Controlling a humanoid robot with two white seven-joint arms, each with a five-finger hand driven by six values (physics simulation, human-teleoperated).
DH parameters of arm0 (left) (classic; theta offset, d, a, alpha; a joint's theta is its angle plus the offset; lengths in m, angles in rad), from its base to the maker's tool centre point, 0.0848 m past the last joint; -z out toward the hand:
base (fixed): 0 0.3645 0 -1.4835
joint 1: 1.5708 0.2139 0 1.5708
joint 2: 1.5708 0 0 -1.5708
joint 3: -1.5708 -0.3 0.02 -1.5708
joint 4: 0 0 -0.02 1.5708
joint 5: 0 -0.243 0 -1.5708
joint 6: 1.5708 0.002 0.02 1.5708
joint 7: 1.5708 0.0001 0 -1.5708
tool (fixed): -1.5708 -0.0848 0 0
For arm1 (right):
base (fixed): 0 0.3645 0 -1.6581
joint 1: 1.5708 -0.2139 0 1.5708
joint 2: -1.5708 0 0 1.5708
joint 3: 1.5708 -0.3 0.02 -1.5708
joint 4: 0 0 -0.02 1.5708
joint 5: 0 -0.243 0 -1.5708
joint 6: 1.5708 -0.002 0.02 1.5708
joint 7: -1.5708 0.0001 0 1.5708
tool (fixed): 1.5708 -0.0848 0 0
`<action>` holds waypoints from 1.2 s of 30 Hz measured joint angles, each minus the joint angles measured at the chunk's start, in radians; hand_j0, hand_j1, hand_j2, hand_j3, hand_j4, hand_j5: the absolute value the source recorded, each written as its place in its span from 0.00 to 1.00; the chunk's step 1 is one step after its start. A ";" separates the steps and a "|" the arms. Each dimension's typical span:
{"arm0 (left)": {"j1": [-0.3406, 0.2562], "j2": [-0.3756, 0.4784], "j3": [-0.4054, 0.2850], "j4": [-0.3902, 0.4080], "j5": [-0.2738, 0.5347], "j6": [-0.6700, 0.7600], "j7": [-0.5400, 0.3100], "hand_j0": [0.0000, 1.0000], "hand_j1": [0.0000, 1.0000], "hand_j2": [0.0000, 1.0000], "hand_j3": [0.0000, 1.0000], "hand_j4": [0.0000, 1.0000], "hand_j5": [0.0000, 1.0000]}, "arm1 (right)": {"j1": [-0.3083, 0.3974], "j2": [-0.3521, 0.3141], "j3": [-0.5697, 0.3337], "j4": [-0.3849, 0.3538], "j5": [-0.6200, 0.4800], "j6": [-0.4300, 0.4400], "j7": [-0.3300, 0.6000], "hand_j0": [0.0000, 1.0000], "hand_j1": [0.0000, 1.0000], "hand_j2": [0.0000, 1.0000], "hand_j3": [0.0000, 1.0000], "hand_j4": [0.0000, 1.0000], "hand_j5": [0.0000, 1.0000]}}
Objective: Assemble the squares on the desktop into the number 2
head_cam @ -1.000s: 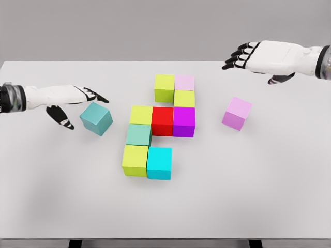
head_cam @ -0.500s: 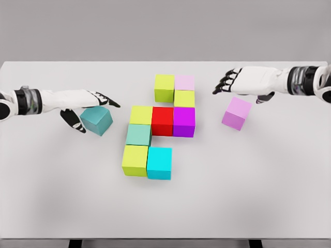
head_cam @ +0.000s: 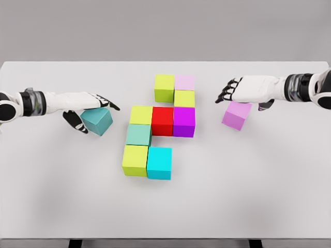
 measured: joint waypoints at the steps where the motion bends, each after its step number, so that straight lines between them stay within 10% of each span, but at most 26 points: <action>1: 0.000 -0.001 0.000 0.001 0.000 -0.001 0.000 0.52 0.52 0.52 0.52 0.52 0.52 | 0.000 0.000 0.001 0.001 0.001 0.000 0.000 1.00 1.00 1.00 1.00 1.00 1.00; 5: 0.002 -0.003 0.004 0.005 0.005 -0.004 -0.004 0.33 0.33 0.33 0.33 0.33 0.33 | 0.000 0.002 0.011 0.002 0.004 0.000 0.000 1.00 1.00 1.00 1.00 1.00 1.00; 16: -0.063 -0.015 0.012 0.024 0.005 0.048 -0.006 0.27 0.27 0.27 0.27 0.27 0.27 | 0.002 0.009 0.045 0.024 0.005 0.000 0.000 1.00 1.00 1.00 1.00 1.00 1.00; 21: -0.126 -0.134 0.013 0.164 0.010 0.127 0.023 0.28 0.28 0.28 0.28 0.28 0.28 | 0.002 0.012 0.046 0.031 0.006 0.000 0.000 1.00 1.00 1.00 1.00 1.00 1.00; 36: -0.186 -0.377 0.009 0.235 0.007 0.606 0.134 0.27 0.27 0.27 0.27 0.27 0.27 | 0.003 0.031 0.035 0.054 0.009 -0.001 0.000 0.49 0.49 0.49 0.49 0.49 0.49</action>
